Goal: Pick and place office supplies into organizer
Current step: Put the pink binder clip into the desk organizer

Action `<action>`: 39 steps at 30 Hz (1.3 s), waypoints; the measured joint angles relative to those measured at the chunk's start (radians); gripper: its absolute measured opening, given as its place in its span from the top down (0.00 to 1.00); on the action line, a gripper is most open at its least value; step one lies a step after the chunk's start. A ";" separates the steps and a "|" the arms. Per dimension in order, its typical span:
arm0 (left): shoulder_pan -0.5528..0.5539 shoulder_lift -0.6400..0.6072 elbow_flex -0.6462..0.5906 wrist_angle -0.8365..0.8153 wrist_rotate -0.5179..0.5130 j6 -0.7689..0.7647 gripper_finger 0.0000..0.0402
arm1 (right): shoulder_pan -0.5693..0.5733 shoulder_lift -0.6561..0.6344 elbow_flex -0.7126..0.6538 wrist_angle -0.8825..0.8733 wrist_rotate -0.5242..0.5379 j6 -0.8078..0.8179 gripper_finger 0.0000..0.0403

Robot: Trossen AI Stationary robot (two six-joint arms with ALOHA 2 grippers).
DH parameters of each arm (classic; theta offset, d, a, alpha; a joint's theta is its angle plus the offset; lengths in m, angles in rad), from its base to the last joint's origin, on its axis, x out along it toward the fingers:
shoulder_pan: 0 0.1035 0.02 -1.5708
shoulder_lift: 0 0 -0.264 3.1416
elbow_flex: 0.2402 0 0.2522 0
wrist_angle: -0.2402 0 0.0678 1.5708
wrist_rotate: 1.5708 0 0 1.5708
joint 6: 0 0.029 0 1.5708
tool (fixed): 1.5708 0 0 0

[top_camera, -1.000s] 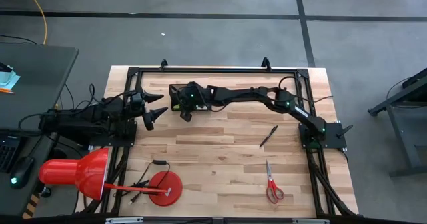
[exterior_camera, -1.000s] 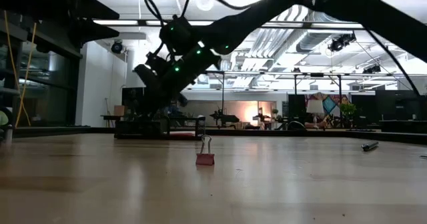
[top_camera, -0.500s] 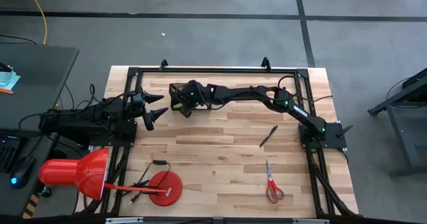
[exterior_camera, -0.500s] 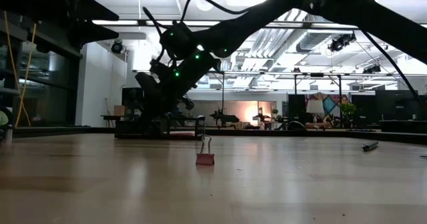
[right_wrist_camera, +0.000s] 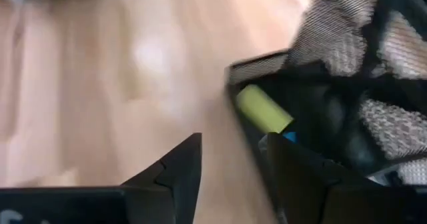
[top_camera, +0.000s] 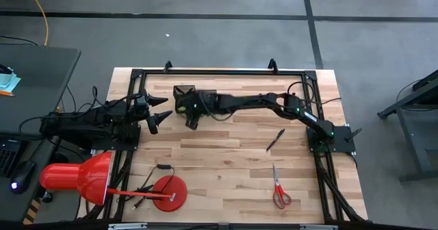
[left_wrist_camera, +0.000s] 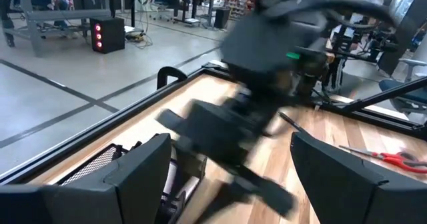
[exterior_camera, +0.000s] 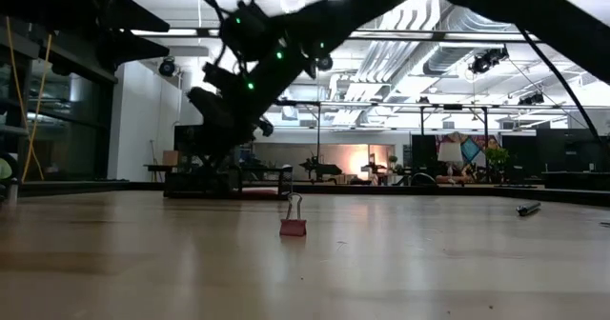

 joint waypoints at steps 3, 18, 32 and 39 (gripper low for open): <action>0.000 0.000 0.000 -0.002 0.000 0.000 0.27 | 0.059 -0.009 0.000 -0.002 0.027 -0.015 0.63; 0.000 -0.001 0.000 -0.023 0.000 -0.018 0.27 | 0.330 -0.078 -0.231 0.125 0.236 0.086 0.67; 0.000 -0.002 0.000 -0.020 -0.004 -0.017 0.27 | 0.506 -0.496 -0.991 0.703 0.312 0.215 0.67; 0.000 -0.001 0.000 0.001 -0.031 -0.015 0.27 | 0.603 -0.502 -1.134 0.782 0.464 0.353 0.65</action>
